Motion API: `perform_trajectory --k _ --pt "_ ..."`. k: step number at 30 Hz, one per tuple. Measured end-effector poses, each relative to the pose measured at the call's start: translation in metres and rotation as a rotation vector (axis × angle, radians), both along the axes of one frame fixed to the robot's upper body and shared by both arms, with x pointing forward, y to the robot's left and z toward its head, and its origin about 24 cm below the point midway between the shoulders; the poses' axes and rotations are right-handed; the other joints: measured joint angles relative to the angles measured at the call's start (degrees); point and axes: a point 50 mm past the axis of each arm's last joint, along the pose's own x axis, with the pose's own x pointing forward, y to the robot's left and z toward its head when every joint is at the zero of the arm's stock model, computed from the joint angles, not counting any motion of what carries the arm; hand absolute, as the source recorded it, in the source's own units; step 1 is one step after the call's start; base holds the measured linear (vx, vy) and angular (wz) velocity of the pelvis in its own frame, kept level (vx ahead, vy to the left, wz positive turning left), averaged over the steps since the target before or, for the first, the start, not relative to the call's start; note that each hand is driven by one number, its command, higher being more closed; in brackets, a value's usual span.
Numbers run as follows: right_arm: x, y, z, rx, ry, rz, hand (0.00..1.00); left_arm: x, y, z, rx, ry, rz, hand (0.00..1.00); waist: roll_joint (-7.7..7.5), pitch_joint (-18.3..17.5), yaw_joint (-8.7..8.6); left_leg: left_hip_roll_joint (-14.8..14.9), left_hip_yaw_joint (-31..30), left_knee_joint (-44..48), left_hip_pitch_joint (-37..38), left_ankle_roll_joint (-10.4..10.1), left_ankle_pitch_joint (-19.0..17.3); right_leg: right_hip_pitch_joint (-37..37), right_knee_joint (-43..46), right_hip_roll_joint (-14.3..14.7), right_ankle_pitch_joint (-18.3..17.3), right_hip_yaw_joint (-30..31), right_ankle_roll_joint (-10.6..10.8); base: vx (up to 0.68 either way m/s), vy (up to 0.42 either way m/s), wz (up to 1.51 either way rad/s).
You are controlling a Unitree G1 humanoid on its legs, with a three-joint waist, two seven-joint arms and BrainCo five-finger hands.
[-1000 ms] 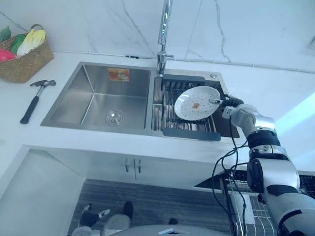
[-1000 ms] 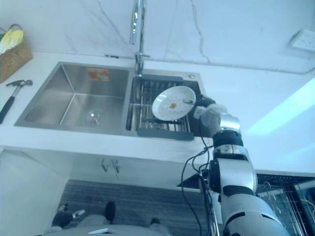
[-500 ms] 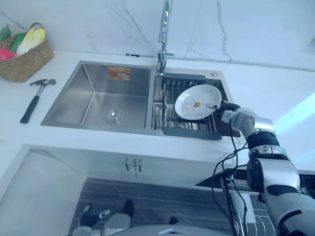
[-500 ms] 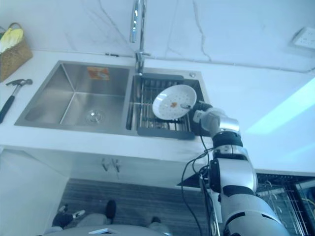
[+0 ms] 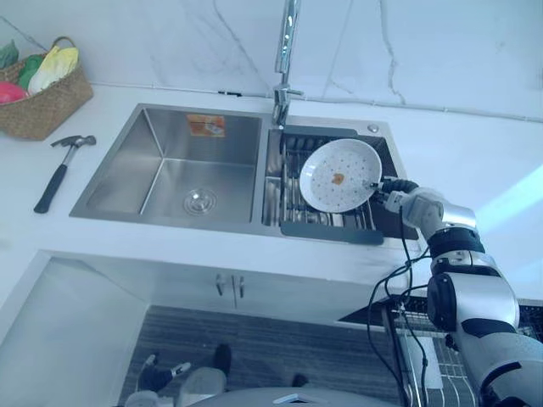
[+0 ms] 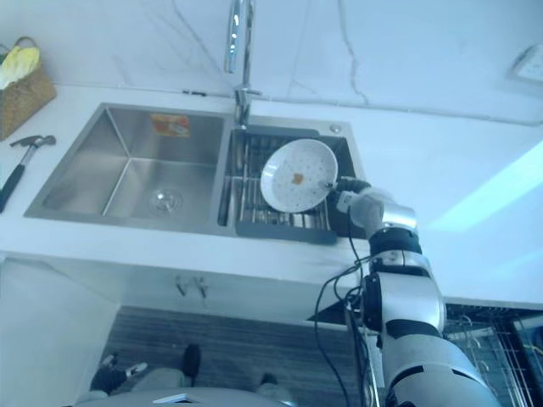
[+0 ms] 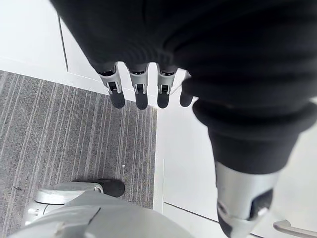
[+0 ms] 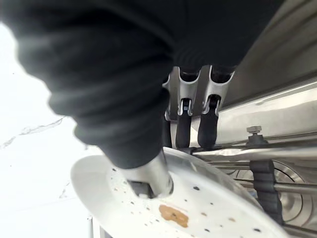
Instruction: Walk over to the sink, pick up the cup, carry it to the dishwasher, place the cup inside the dishwasher, then close the dishwasher door
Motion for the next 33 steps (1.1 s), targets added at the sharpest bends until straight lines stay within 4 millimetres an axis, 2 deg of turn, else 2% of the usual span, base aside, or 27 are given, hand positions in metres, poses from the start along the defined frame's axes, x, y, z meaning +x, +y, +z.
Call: perform_trajectory --k 11,17,24,26,33 --pt "0.002 -0.003 0.008 -0.032 -0.060 -0.071 1.00 0.000 0.000 0.000 -0.006 0.001 -0.001 0.00 0.03 0.01 0.01 -0.01 0.01 0.00 0.04 0.01 0.01 -0.03 0.23 -0.06 -0.03 -0.01 -0.04 0.00 0.000 0.00" --pt "0.006 -0.001 0.035 -0.105 -0.196 -0.130 1.00 0.000 0.000 0.000 -0.006 0.000 -0.001 0.00 0.12 0.06 -0.08 -0.01 0.04 0.00 -0.01 0.04 0.02 -0.09 0.20 -0.06 -0.07 0.03 -0.06 0.00 0.000 0.00" --pt "0.002 0.002 0.072 -0.136 -0.455 -0.209 1.00 0.000 0.000 0.000 -0.005 0.000 0.000 0.00 0.13 0.06 -0.35 0.00 0.16 0.00 0.00 0.03 0.01 -0.11 0.22 -0.04 -0.09 0.20 -0.05 0.00 0.000 0.00" --pt "-0.001 0.002 0.072 -0.125 -0.488 -0.211 1.00 0.000 0.000 0.000 -0.005 -0.002 0.000 0.00 0.13 0.06 -0.34 0.00 0.17 0.00 0.00 0.03 0.00 -0.12 0.25 -0.04 -0.10 0.21 -0.07 0.00 0.000 0.00" --pt "-0.010 0.000 0.052 0.049 -0.504 -0.245 1.00 0.000 0.000 0.000 -0.003 -0.011 -0.001 0.00 0.14 0.04 -0.48 0.07 0.61 0.00 -0.01 0.03 -0.05 -0.23 0.40 -0.03 -0.12 0.81 -0.11 0.00 0.002 -0.02"
